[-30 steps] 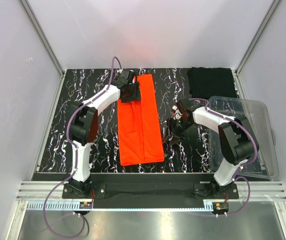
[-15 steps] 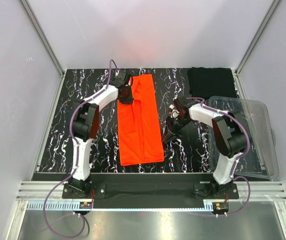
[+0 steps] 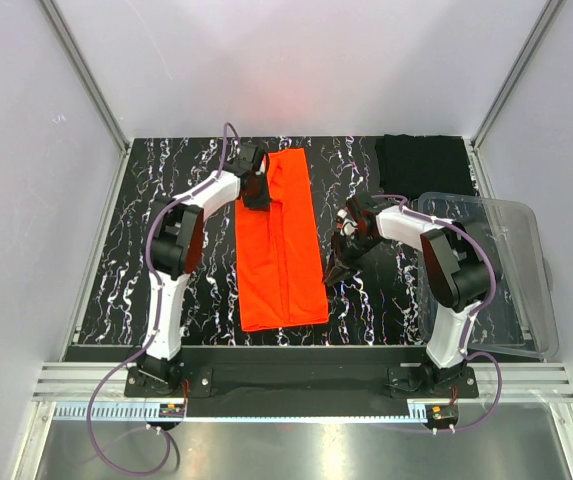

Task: Fold and stack the t-shirts
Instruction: Fold the tshirt

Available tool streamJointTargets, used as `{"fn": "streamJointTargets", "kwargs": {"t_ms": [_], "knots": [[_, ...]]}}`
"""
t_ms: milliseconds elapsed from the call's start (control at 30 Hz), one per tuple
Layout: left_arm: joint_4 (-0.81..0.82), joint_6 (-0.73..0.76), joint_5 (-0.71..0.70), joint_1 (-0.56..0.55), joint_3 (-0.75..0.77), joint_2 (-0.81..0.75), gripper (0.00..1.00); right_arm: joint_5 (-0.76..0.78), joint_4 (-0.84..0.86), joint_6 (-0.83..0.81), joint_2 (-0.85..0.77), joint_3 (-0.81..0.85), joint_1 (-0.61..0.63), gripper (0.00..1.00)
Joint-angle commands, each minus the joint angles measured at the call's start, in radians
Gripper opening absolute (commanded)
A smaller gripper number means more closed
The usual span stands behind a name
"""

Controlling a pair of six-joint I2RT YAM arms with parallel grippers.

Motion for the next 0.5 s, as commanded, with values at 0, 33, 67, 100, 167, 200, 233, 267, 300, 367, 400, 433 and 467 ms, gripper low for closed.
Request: {"fn": "streamJointTargets", "kwargs": {"t_ms": [0, 33, 67, 100, 167, 200, 233, 267, 300, 367, 400, 433, 467], "knots": [[0.035, -0.015, 0.072, -0.002, 0.057, 0.032, 0.15, -0.025, 0.004, -0.018, 0.002, 0.033, -0.005, 0.27], [0.036, -0.02, 0.081, -0.001, 0.057, 0.04, 0.15, -0.025, 0.002, -0.017, 0.004, 0.033, -0.005, 0.27], [0.041, -0.022, 0.083, -0.001, 0.058, 0.042, 0.15, -0.026, 0.002, -0.018, 0.004, 0.031, -0.005, 0.27], [0.042, -0.022, 0.087, -0.001, 0.06, 0.042, 0.15, -0.025, 0.002, -0.02, 0.004, 0.031, -0.005, 0.27], [0.057, -0.022, 0.102, -0.002, 0.058, 0.039, 0.16, -0.026, 0.004, -0.021, 0.004, 0.03, -0.005, 0.27], [0.065, -0.025, 0.115, -0.001, 0.054, 0.042, 0.18, -0.026, 0.004, -0.02, 0.007, 0.028, -0.003, 0.27], [0.071, -0.029, 0.136, -0.001, 0.054, 0.046, 0.18, -0.028, 0.002, -0.023, 0.007, 0.028, -0.005, 0.27], [0.076, -0.032, 0.142, -0.001, 0.054, 0.048, 0.18, -0.028, 0.004, -0.023, 0.008, 0.027, -0.005, 0.27], [0.078, -0.04, 0.144, -0.001, 0.048, 0.049, 0.19, -0.028, 0.004, -0.021, 0.007, 0.027, -0.006, 0.27], [0.082, -0.055, 0.145, -0.002, 0.029, 0.042, 0.19, -0.029, 0.002, -0.023, 0.011, 0.028, -0.005, 0.27], [0.085, -0.061, 0.144, -0.001, 0.022, 0.037, 0.18, -0.032, 0.004, -0.023, 0.013, 0.028, -0.005, 0.27], [0.088, -0.072, 0.135, -0.002, 0.014, 0.031, 0.19, -0.034, 0.005, -0.023, 0.014, 0.028, -0.005, 0.27], [0.099, -0.075, 0.133, -0.003, 0.005, 0.026, 0.21, -0.035, 0.005, -0.023, 0.019, 0.03, -0.005, 0.27]]}}
